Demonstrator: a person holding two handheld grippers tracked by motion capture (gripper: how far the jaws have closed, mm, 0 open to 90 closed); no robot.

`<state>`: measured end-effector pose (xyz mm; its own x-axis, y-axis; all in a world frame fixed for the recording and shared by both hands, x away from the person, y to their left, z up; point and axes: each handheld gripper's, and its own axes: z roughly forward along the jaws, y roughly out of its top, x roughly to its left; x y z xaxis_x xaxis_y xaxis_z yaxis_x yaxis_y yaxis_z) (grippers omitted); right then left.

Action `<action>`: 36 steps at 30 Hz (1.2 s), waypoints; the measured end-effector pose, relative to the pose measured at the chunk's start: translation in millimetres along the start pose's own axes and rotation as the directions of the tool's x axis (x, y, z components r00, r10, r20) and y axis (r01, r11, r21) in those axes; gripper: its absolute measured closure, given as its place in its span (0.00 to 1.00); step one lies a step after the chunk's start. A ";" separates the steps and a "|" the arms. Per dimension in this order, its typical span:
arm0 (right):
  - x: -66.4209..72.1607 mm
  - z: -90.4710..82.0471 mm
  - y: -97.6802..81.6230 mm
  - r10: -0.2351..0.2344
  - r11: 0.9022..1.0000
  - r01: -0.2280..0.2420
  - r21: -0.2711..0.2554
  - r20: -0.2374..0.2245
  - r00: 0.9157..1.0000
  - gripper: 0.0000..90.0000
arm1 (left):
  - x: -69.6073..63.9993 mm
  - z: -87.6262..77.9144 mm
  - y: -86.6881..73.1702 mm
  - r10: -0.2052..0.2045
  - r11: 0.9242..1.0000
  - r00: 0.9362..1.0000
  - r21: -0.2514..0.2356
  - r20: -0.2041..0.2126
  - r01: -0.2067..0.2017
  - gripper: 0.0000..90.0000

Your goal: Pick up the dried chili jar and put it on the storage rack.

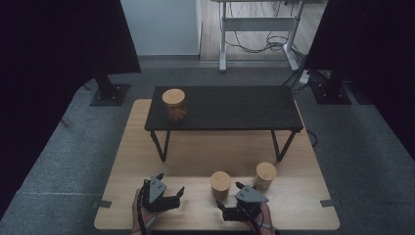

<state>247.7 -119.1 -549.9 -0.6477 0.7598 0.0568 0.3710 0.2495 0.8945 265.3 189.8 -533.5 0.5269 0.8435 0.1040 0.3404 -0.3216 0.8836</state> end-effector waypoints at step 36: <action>-4.4 39.4 15.8 -0.024 0.997 0.026 0.077 -0.017 1.000 0.25 | -0.2 2.5 -0.9 -0.003 1.000 1.000 0.016 0.021 0.003 0.09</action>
<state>282.7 -94.9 -553.5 -0.6679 0.7430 0.0426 0.4043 0.3142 0.8590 266.8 188.8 -535.5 0.5422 0.8353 0.0913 0.3546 -0.3260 0.8763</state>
